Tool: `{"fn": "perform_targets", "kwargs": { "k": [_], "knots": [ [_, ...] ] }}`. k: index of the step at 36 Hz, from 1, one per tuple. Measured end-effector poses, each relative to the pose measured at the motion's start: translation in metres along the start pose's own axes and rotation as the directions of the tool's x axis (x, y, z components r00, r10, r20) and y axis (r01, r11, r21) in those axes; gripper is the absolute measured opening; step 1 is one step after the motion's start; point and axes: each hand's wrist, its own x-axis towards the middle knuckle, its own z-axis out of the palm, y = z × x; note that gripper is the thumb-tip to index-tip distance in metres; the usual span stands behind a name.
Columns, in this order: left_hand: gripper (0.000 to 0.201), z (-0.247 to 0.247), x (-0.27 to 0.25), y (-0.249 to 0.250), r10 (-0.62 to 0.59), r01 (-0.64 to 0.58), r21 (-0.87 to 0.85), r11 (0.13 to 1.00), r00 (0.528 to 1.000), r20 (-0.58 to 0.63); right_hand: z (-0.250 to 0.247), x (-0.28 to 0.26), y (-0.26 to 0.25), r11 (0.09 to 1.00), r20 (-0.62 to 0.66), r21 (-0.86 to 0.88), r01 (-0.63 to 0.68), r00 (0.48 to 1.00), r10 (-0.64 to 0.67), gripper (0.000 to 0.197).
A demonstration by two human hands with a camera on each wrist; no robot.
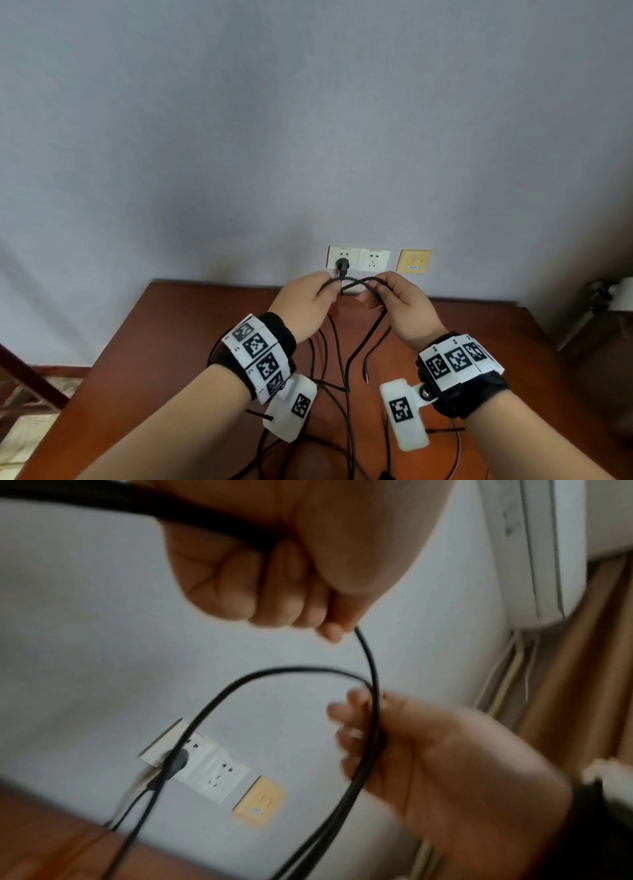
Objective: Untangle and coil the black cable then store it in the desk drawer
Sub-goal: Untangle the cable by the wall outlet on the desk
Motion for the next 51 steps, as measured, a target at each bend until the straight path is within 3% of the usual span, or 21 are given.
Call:
{"fn": "perform_targets", "kwargs": {
  "k": [2,4,6,8,10,12,15,18,20,23,28,32,37,42,45,48,51],
  "knots": [
    [0.029,-0.012,0.0,-0.003,0.016,-0.047,-0.167,0.985,0.983,-0.184,-0.004,0.002,0.005,0.998,-0.032,-0.036,-0.046,0.998,0.045,0.02],
    [0.031,-0.025,0.001,-0.012,-0.007,-0.115,-0.312,0.943,0.932,-0.362,-0.01,0.005,0.013,0.994,-0.05,-0.068,-0.086,0.995,0.083,0.022],
    [0.032,-0.039,-0.001,-0.015,-0.119,-0.143,-0.491,0.859,0.878,-0.464,-0.017,0.005,0.019,0.988,-0.071,-0.095,-0.124,0.99,0.118,0.026],
    [0.034,-0.053,-0.004,-0.016,-0.211,-0.194,-0.654,0.731,0.848,-0.487,-0.022,0.005,0.022,0.981,-0.107,-0.123,-0.15,0.985,0.137,0.026],
    [0.041,-0.062,-0.009,-0.018,-0.163,-0.246,-0.741,0.625,0.887,-0.432,-0.024,0.006,0.021,0.977,-0.139,-0.118,-0.177,0.977,0.16,0.022],
    [0.053,-0.063,-0.013,-0.023,-0.05,-0.247,-0.769,0.59,0.939,-0.34,-0.026,0.01,0.018,0.976,-0.162,-0.087,-0.198,0.97,0.182,0.017],
    [0.054,-0.052,-0.021,-0.027,0.04,-0.157,-0.77,0.618,0.985,-0.169,-0.028,0.018,0.012,0.969,-0.183,0.056,-0.241,0.952,0.247,0.014],
    [0.041,-0.039,-0.033,-0.025,0.118,-0.117,-0.731,0.672,0.992,-0.05,-0.031,0.024,0.003,0.943,-0.197,0.163,-0.29,0.927,0.319,0.01],
    [0.043,-0.033,-0.037,-0.024,0.209,-0.123,-0.69,0.713,0.977,0.042,-0.033,0.027,-0.003,0.928,-0.195,0.205,-0.31,0.917,0.349,0.011],
    [0.045,-0.027,-0.039,-0.018,0.339,-0.147,-0.576,0.804,0.909,0.242,-0.038,0.033,-0.008,0.92,-0.209,0.233,-0.315,0.908,0.364,0.013],
    [0.042,-0.026,-0.031,-0.019,0.382,-0.187,-0.45,0.873,0.837,0.393,-0.052,0.039,-0.011,0.917,-0.241,0.169,-0.361,0.887,0.394,0.012],
    [0.04,-0.039,-0.021,-0.03,0.349,-0.25,-0.283,0.926,0.85,0.393,-0.061,0.039,-0.009,0.906,-0.233,0.172,-0.388,0.877,0.42,0.015],
    [0.039,-0.049,-0.014,-0.044,0.247,-0.223,-0.108,0.969,0.89,0.383,-0.062,0.037,-0.009,0.887,-0.206,0.209,-0.412,0.868,0.452,0.019],
    [0.041,-0.045,-0.01,-0.043,0.211,-0.241,0.009,0.971,0.87,0.446,-0.055,0.038,-0.011,0.895,-0.176,0.216,-0.391,0.886,0.43,0.011],
    [0.041,-0.036,-0.013,-0.033,0.214,-0.298,0.079,0.951,0.822,0.528,-0.05,0.041,-0.014,0.909,-0.175,0.218,-0.357,0.901,0.396,0.021],
    [0.037,-0.024,-0.014,-0.028,0.151,-0.349,0.182,0.919,0.74,0.655,-0.047,0.042,-0.019,0.928,-0.137,0.243,-0.282,0.937,0.321,0.048],
    [0.034,-0.009,-0.016,-0.029,0.093,-0.408,0.269,0.873,0.679,0.729,-0.047,0.039,-0.027,0.956,-0.128,0.182,-0.231,0.958,0.256,0.041]
  ]
}}
